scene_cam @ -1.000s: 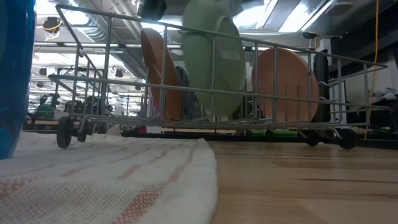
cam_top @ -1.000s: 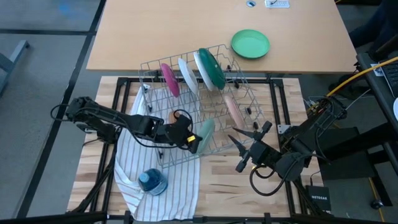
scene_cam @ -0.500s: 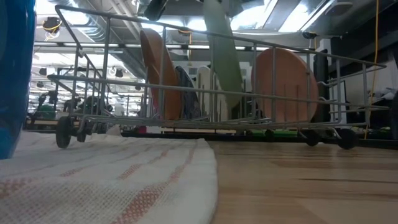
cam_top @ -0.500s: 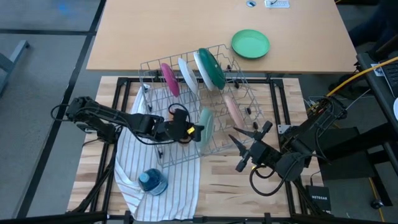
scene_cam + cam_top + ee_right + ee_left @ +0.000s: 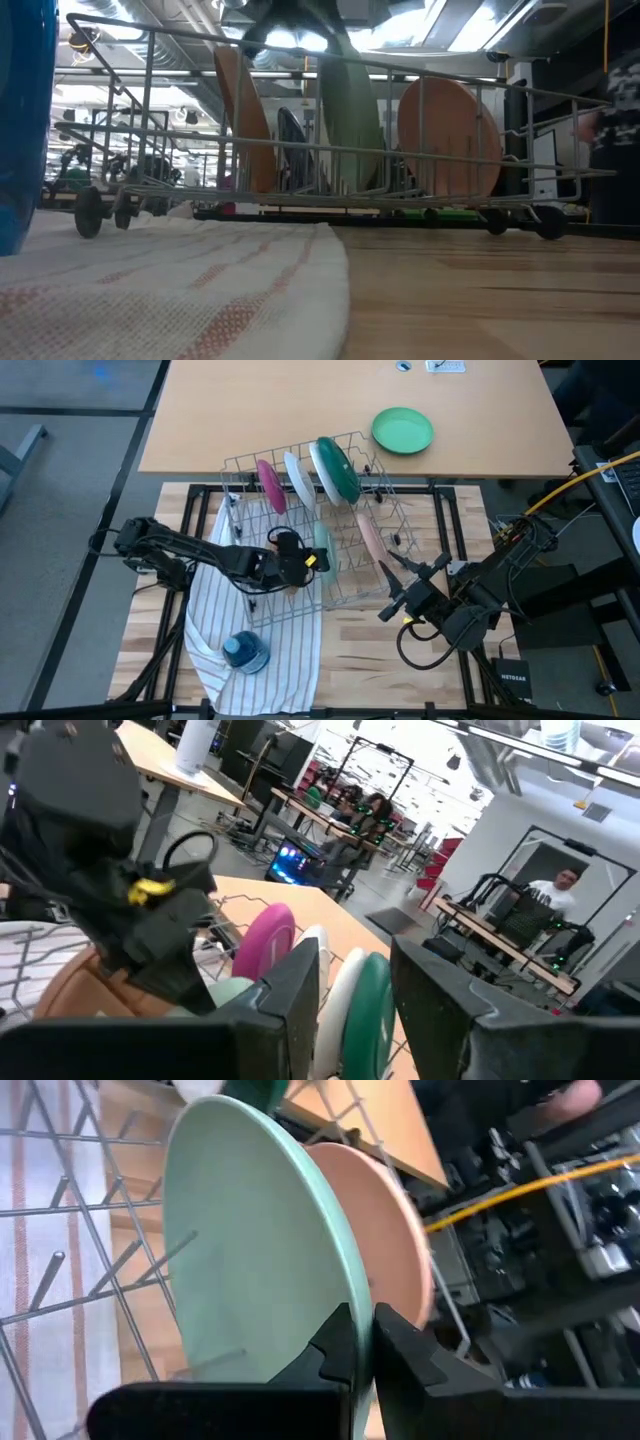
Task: Sort dishes
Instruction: Put the light green plate into the dish rack
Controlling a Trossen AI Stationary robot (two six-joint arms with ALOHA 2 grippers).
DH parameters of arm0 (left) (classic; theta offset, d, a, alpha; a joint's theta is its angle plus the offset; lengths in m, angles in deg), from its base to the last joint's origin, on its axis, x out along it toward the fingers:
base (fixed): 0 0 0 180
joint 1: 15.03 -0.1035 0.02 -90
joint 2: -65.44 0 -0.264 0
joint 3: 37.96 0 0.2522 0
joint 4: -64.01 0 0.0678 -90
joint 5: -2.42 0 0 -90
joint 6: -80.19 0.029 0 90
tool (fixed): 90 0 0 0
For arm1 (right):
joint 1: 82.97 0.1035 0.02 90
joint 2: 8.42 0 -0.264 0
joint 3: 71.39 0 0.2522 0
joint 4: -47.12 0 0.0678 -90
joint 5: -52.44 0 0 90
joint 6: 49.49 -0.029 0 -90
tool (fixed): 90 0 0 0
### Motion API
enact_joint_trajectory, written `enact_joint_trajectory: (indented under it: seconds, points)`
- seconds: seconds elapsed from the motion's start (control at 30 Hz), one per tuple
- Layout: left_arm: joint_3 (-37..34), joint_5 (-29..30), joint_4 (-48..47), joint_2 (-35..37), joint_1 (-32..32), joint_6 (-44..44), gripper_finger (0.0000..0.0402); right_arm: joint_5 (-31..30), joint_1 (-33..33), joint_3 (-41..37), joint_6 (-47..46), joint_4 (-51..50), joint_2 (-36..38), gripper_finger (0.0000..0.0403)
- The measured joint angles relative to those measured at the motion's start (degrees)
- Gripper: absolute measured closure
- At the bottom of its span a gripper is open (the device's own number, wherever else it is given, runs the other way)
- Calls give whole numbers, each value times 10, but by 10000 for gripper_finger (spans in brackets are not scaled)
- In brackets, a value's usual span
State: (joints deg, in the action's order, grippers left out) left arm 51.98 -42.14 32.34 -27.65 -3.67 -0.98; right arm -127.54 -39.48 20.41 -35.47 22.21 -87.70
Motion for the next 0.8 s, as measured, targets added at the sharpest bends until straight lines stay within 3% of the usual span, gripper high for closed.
enact_joint_trajectory:
  seconds: [0.33, 0.8]
  points:
    - [1, 6, 4, -32, -24, -52, 386, 0, 0, 0, -1, -26, 0, 274]
    - [0, -8, 4, -29, -28, 67, 384, 5, 0, 0, -1, -25, 0, 274]
